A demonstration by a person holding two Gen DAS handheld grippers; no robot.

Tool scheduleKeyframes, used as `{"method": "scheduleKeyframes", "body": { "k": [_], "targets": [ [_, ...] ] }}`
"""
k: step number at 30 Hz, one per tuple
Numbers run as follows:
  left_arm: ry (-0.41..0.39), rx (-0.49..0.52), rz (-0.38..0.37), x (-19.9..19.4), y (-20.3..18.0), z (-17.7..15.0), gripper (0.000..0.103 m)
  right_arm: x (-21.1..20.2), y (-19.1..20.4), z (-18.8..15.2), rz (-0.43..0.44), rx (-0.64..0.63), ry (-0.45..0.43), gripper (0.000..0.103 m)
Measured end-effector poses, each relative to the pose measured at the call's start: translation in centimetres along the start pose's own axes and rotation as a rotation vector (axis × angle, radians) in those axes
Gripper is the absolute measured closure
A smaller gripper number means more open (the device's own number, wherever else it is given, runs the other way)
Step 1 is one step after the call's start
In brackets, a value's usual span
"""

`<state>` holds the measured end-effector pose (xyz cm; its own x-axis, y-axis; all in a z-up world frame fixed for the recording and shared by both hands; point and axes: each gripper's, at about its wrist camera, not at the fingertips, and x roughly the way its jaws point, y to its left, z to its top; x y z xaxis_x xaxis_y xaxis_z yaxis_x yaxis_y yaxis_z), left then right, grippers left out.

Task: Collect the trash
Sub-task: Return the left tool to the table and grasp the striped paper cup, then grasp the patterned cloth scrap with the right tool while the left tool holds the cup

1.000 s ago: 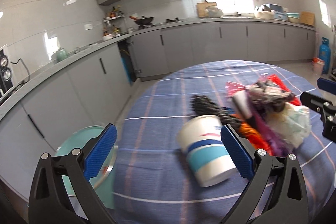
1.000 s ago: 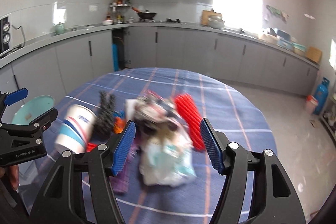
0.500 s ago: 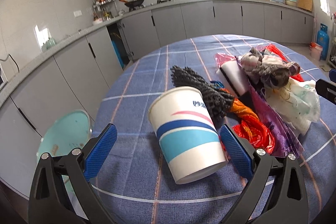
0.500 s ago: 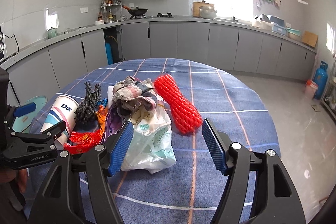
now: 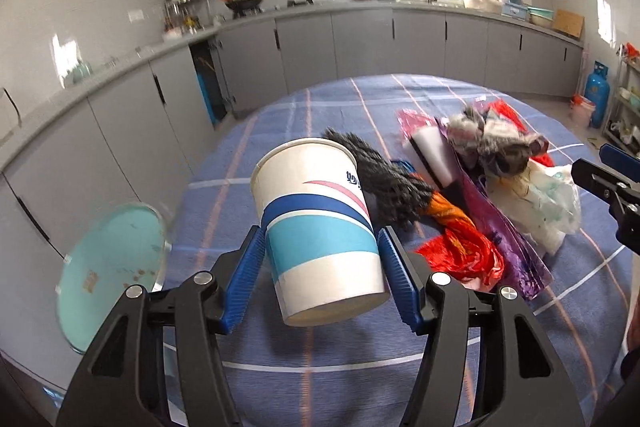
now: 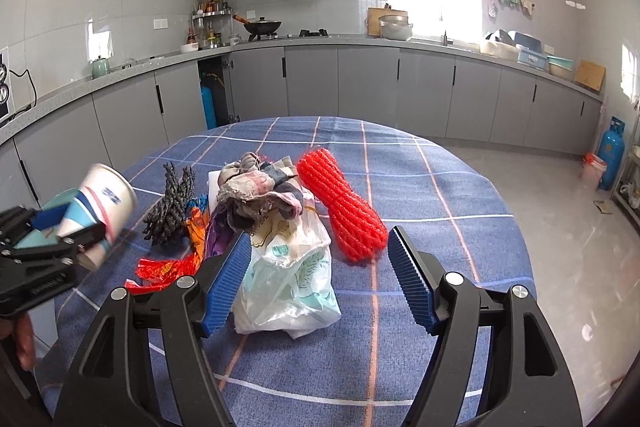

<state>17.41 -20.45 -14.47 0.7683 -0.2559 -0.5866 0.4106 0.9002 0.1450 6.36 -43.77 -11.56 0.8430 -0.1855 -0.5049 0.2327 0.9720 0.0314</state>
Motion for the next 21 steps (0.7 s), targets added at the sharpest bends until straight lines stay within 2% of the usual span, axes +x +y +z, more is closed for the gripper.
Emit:
{"method": "scheduleKeyframes", "body": {
  "k": [7,14,21],
  "targets": [
    [-0.078,0.039,0.073,-2.2,1.0,1.1,0.044,0.6,0.4,1.7,0.010,-0.004,-0.016,0.033],
    [-0.087,0.035,0.123,-2.1,2.3,1.2,0.044,2.5,2.3,3.2,0.049,-0.013,-0.004,0.033],
    [-0.079,-0.005,0.167,-0.9,4.2,1.1,0.044,5.0,3.9,3.4,0.053,-0.055,0.056,0.033]
  ]
}}
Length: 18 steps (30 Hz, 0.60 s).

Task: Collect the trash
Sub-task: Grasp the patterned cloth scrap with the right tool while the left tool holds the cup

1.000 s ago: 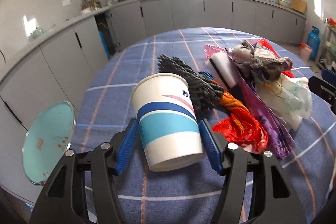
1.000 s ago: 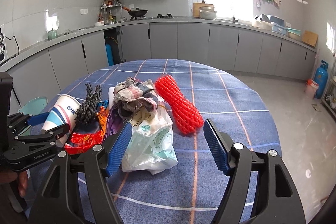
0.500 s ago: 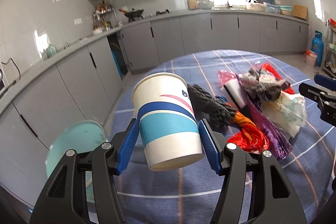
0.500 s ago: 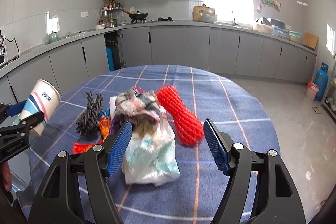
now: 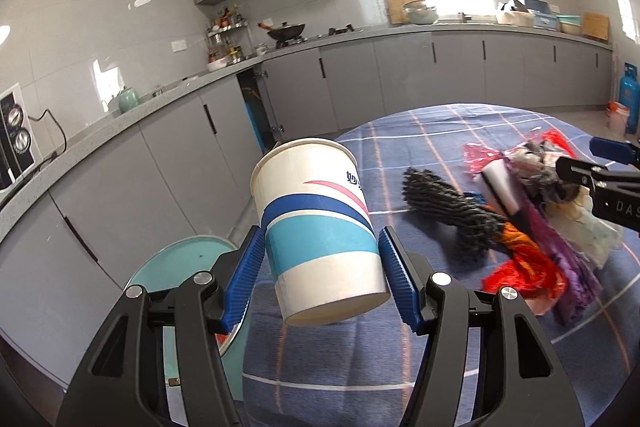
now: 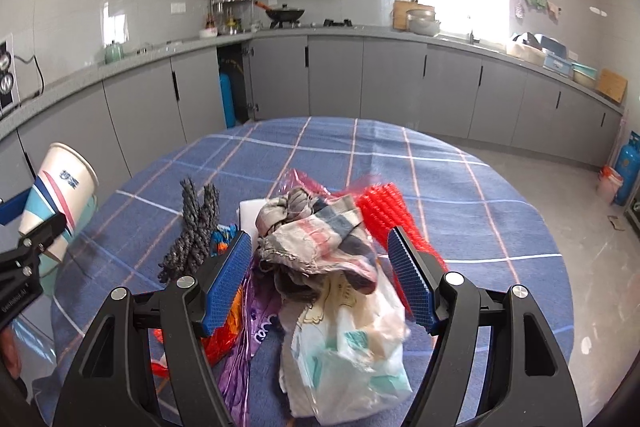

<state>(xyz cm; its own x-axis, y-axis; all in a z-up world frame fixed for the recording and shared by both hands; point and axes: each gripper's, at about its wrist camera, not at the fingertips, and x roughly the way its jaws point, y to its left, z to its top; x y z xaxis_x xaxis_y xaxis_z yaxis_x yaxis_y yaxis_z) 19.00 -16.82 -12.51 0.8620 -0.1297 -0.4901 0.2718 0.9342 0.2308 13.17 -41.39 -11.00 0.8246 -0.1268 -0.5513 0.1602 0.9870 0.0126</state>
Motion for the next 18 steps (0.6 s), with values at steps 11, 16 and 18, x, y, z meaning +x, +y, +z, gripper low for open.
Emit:
{"method": "scheduleKeyframes", "body": {
  "k": [11,16,18],
  "targets": [
    [-0.013,-0.017,-0.015,-0.7,1.0,-0.1,0.044,0.7,0.1,-0.8,0.029,-0.031,0.065,0.095],
    [-0.028,-0.034,-0.009,-1.6,1.9,0.0,0.044,-0.5,0.7,-0.2,0.050,-0.037,0.012,0.097],
    [-0.036,-0.037,-0.005,-2.0,2.3,0.3,0.044,-1.2,0.8,0.2,0.063,-0.036,-0.014,0.098]
  ]
}}
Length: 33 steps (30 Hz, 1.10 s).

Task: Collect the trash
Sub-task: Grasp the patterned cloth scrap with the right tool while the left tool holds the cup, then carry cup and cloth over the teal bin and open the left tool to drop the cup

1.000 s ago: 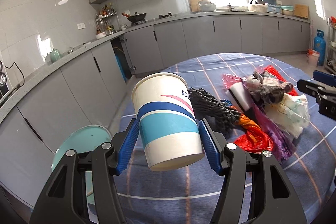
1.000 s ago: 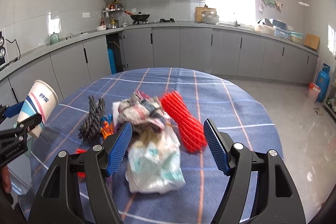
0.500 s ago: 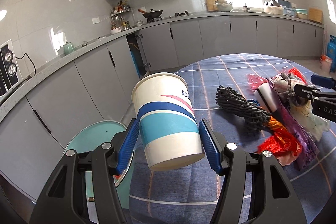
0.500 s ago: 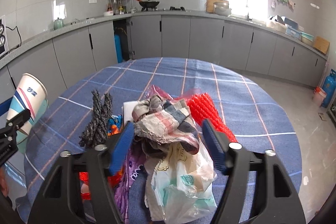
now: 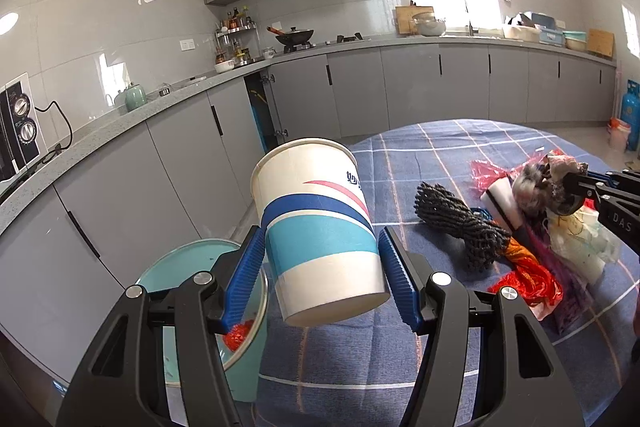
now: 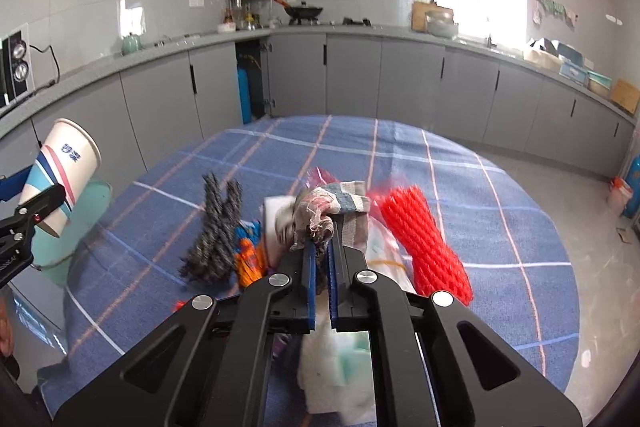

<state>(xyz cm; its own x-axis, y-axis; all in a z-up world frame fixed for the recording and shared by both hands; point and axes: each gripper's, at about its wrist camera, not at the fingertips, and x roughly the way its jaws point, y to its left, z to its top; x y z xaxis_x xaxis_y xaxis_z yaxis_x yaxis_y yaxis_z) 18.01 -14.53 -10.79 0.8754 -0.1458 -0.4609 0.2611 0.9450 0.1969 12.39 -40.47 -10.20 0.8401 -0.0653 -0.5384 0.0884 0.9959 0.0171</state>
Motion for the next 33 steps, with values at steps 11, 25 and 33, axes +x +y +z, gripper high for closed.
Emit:
{"method": "scheduleKeyframes", "body": {
  "k": [11,25,33],
  "targets": [
    [-0.036,-0.001,0.026,-1.8,1.5,1.2,0.044,-2.9,1.0,2.3,0.035,-0.014,-0.099,0.098],
    [-0.058,-0.011,0.095,-3.4,4.7,1.5,0.044,-3.9,3.2,4.0,0.095,-0.029,-0.160,0.098],
    [-0.065,-0.043,0.122,-3.8,6.7,1.3,0.044,-3.5,5.7,4.9,0.145,-0.049,-0.165,0.098]
  ]
}}
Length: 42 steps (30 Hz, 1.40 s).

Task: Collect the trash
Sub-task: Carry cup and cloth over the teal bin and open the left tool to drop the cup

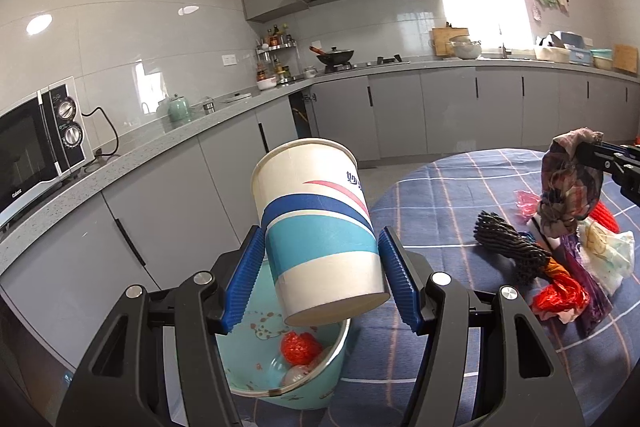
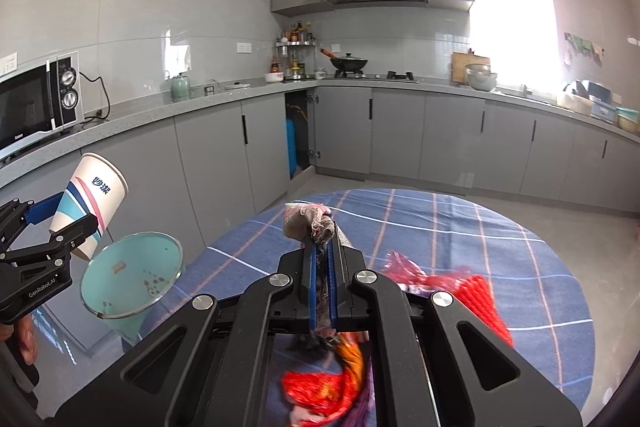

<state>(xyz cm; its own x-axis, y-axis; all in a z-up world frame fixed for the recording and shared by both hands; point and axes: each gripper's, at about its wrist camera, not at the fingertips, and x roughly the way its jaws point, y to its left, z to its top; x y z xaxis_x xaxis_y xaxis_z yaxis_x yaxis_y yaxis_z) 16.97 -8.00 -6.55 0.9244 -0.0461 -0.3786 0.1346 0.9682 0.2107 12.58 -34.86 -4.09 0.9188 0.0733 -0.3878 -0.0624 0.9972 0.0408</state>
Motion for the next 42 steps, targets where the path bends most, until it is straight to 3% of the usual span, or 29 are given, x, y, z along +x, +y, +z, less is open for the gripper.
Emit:
{"method": "scheduleKeyframes", "body": {
  "k": [42],
  "targets": [
    [0.028,-0.099,0.178,1.1,10.4,-1.8,0.044,6.6,13.3,1.9,0.219,-0.104,0.019,0.098]
  ]
}}
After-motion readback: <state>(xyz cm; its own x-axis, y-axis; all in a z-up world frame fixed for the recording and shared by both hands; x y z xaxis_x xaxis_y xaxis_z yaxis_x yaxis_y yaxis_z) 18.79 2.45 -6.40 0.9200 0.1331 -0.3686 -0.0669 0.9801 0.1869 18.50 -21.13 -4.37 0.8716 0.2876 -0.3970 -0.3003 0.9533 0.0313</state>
